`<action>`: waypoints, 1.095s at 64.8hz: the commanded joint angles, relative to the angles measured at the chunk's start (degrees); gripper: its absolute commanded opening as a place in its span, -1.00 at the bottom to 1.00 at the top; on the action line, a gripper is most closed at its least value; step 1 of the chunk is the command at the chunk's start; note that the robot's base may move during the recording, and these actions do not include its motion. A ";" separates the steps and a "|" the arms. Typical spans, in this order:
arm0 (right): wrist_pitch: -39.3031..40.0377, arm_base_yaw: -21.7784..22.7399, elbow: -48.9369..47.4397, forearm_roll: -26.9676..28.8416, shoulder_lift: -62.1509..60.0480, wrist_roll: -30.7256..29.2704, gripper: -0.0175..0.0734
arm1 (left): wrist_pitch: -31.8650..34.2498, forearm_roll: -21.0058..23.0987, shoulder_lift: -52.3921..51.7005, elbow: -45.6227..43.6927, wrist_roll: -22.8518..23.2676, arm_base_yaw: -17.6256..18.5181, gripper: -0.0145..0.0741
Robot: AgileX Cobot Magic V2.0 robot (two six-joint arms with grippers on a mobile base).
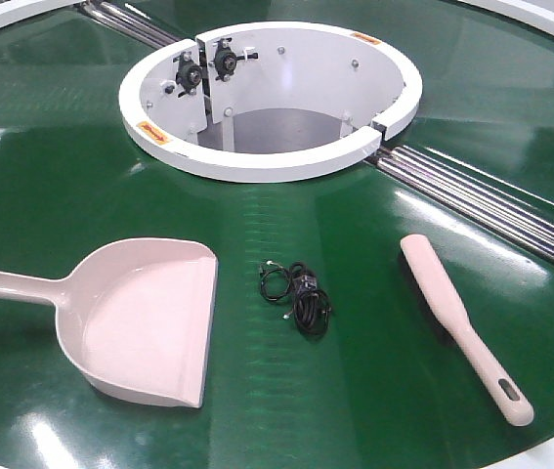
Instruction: Clean and inspect green conveyor with broom and dustpan
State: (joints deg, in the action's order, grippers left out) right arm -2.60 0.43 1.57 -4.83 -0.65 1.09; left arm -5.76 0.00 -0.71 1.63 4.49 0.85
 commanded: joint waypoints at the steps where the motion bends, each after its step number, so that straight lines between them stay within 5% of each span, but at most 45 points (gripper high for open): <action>1: 4.03 0.01 0.24 -0.12 -0.62 -0.27 -0.63 | 4.77 0.00 -0.84 0.51 -0.08 -0.08 -0.69; 65: 4.03 0.01 0.24 -0.12 -0.62 -0.27 -0.63 | 4.88 0.00 -0.84 0.45 -0.08 -0.09 -0.69; 71: 4.03 0.01 0.24 -0.12 -0.62 -0.27 -0.63 | 9.34 0.00 -0.84 -0.13 -0.08 -0.09 -0.69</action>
State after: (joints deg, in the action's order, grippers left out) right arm -2.60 0.43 1.57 -4.83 -0.65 1.09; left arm -4.58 0.00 -0.71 1.63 4.49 0.85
